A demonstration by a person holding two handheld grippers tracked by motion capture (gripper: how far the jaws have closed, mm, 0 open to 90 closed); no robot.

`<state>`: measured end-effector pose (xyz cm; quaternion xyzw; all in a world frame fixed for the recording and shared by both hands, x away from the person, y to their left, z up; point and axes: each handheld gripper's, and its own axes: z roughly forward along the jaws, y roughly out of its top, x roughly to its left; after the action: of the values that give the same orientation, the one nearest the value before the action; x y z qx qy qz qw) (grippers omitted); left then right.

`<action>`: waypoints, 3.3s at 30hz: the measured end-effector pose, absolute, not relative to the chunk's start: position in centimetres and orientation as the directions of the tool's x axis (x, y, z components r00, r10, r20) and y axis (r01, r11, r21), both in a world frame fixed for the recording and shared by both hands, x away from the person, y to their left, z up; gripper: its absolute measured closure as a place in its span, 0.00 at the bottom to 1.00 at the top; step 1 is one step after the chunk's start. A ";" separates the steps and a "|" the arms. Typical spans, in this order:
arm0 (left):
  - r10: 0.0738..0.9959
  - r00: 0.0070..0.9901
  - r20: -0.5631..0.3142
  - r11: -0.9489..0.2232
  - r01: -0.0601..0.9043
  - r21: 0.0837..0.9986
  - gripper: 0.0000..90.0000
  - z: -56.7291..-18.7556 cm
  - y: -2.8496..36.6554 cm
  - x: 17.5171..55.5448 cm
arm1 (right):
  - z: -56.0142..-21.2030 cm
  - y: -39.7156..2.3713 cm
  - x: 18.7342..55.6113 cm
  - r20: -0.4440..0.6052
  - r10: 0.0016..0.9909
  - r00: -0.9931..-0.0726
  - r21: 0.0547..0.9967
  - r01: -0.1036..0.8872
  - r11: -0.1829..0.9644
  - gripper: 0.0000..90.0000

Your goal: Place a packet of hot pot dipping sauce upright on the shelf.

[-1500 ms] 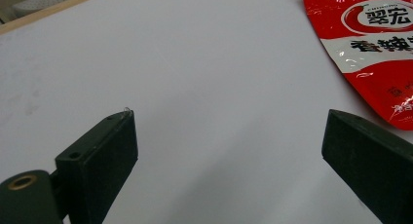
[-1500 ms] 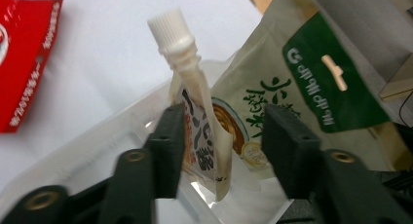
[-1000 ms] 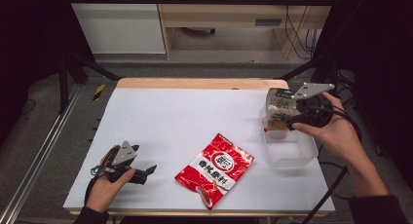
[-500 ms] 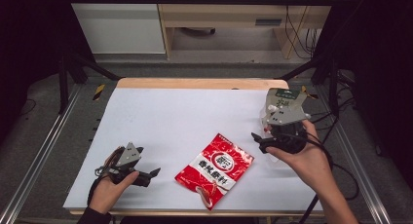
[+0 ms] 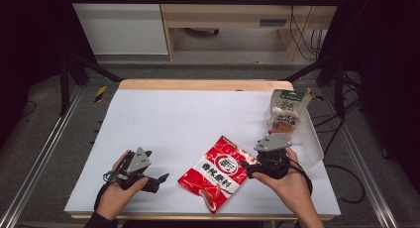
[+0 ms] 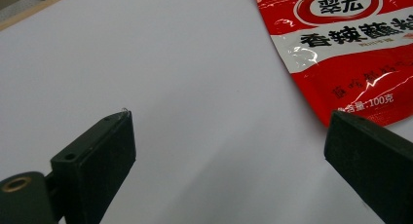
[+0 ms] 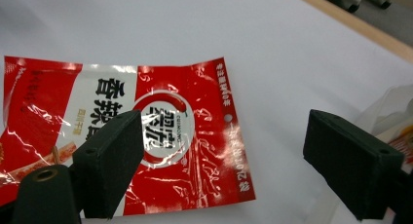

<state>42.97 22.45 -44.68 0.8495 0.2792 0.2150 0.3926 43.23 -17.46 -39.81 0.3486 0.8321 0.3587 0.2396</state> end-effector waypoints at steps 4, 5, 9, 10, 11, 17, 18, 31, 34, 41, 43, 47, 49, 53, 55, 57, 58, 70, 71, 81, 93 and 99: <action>0.639 0.755 0.147 -0.539 0.302 0.786 0.05 -44.7 22.3 42.9 | -41.3 -17.2 43.3 -0.114 0.755 -0.646 0.753 0.439 0.489 0.14; 0.637 0.756 0.147 -0.539 0.301 0.786 0.05 -44.7 22.2 42.9 | -41.7 -17.1 43.4 -0.111 0.755 -0.647 0.749 0.444 0.491 0.13; 0.631 0.762 0.144 -0.542 0.300 0.785 0.05 -44.8 22.1 42.9 | -43.0 -16.5 44.1 -0.089 0.745 -0.661 0.720 0.474 0.507 0.13; 0.630 0.763 0.143 -0.541 0.300 0.785 0.05 -44.8 22.0 42.9 | -43.3 -16.3 44.4 -0.091 0.738 -0.668 0.711 0.475 0.518 0.12; 0.630 0.763 0.143 -0.543 0.301 0.784 0.05 -44.9 21.9 42.9 | -43.4 -16.1 44.7 -0.091 0.736 -0.671 0.701 0.482 0.526 0.12; 0.614 0.774 0.153 -0.557 0.288 0.779 0.05 -45.0 21.2 42.7 | -44.2 -15.5 46.5 -0.056 0.738 -0.673 0.653 0.534 0.537 0.12; 0.611 0.777 0.153 -0.560 0.287 0.778 0.06 -45.0 21.2 42.7 | -44.3 -15.4 46.7 -0.048 0.745 -0.665 0.649 0.546 0.529 0.12; 0.607 0.781 0.150 -0.562 0.287 0.776 0.06 -45.0 21.1 42.7 | -45.6 -15.6 47.9 0.015 0.781 -0.624 0.588 0.638 0.498 0.12; 0.607 0.780 0.149 -0.561 0.288 0.776 0.06 -45.0 21.1 42.7 | -45.8 -15.6 48.0 0.022 0.782 -0.623 0.582 0.644 0.496 0.13; 0.606 0.781 0.151 -0.563 0.287 0.775 0.06 -45.1 21.1 42.7 | -46.2 -15.5 48.2 0.044 0.784 -0.619 0.567 0.661 0.491 0.13; 0.606 0.781 0.151 -0.563 0.287 0.775 0.06 -45.1 21.1 42.7 | -46.3 -15.4 48.2 0.052 0.782 -0.621 0.565 0.665 0.489 0.13; 0.609 0.779 0.149 -0.559 0.288 0.777 0.06 -45.1 21.1 42.7 | -46.4 -15.3 48.2 0.067 0.781 -0.621 0.563 0.670 0.484 0.15; 0.608 0.779 0.150 -0.561 0.288 0.776 0.06 -45.1 21.1 42.7 | -46.4 -15.3 48.2 0.071 0.782 -0.619 0.568 0.670 0.479 0.15; 0.607 0.780 0.153 -0.564 0.288 0.774 0.06 -45.1 21.1 42.7 | -46.2 -15.5 48.1 0.079 0.780 -0.621 0.574 0.668 0.474 0.18; 0.607 0.780 0.152 -0.565 0.289 0.773 0.06 -45.1 21.2 42.8 | -46.0 -15.5 48.0 0.084 0.780 -0.620 0.579 0.668 0.468 0.19; 0.608 0.779 0.153 -0.565 0.289 0.773 0.06 -45.0 21.2 42.8 | -45.8 -15.6 47.8 0.082 0.776 -0.626 0.591 0.657 0.468 0.20; 0.609 0.778 0.154 -0.565 0.289 0.773 0.06 -45.0 21.2 42.8 | -45.6 -15.6 47.7 0.080 0.772 -0.630 0.599 0.649 0.469 0.21; 0.608 0.779 0.153 -0.566 0.290 0.772 0.06 -45.0 21.2 42.8 | -44.3 -15.1 46.7 0.059 0.752 -0.656 0.628 0.610 0.483 0.43; 0.609 0.779 0.153 -0.565 0.290 0.772 0.06 -45.0 21.2 42.8 | -44.3 -15.1 46.6 0.055 0.752 -0.657 0.624 0.611 0.487 0.48; 0.610 0.778 0.152 -0.565 0.292 0.772 0.06 -45.1 21.2 42.9 | -44.3 -14.8 46.7 -0.064 0.749 -0.660 0.578 0.587 0.566 0.90; 0.613 0.775 0.156 -0.566 0.293 0.770 0.06 -45.0 21.3 42.9 | -42.7 -15.0 46.5 -0.079 0.757 -0.648 0.633 0.554 0.541 1.00; 0.614 0.774 0.152 -0.563 0.294 0.773 0.06 -45.0 21.4 42.9 | -41.3 -14.3 46.2 -0.096 0.736 -0.670 0.650 0.518 0.556 1.00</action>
<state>42.89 21.37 -44.99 0.8593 0.2642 0.2073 0.3859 46.20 -14.30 -41.31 0.3634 0.8631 0.3001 0.1819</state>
